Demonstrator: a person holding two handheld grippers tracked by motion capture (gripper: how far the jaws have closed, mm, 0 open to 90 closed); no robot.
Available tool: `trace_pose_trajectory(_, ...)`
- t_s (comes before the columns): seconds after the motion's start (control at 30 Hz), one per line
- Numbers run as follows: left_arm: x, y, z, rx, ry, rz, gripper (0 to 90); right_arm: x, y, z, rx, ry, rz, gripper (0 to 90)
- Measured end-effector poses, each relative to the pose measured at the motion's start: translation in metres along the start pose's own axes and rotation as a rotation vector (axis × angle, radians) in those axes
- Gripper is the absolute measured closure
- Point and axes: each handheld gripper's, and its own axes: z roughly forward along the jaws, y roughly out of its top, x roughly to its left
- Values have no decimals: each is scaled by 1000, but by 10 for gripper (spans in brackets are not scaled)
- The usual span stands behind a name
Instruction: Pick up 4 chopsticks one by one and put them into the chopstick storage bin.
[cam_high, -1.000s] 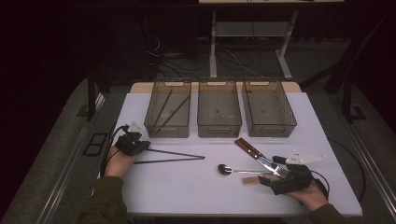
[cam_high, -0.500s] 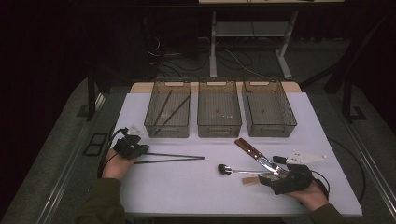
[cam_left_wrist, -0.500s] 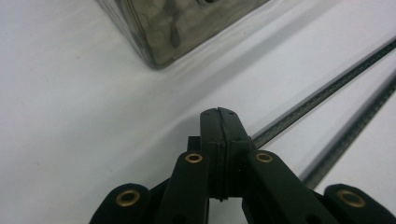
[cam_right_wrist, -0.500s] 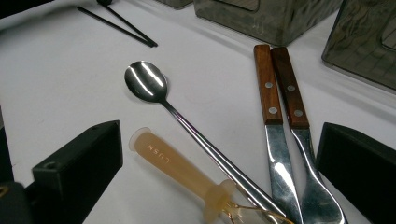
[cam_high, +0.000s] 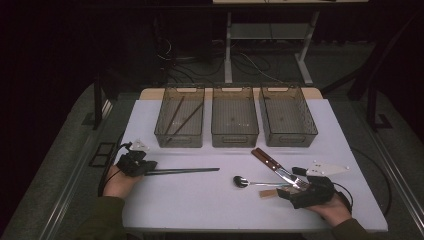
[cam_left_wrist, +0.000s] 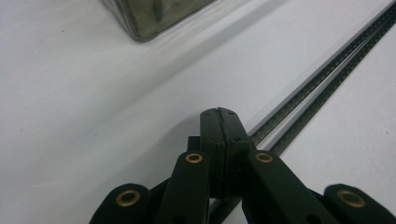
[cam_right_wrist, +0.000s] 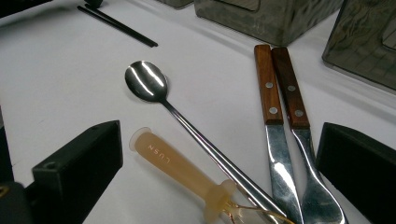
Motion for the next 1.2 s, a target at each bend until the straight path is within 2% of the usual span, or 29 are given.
trace_pose_trajectory(0.7,-9,-16,-11,-7,-20,-8,899,0,0,0,0,0,3,5)
trace_pose_trajectory(1.2,-26,-29,-22,4,-51,22,899,0,0,0,3,-2,1,5)
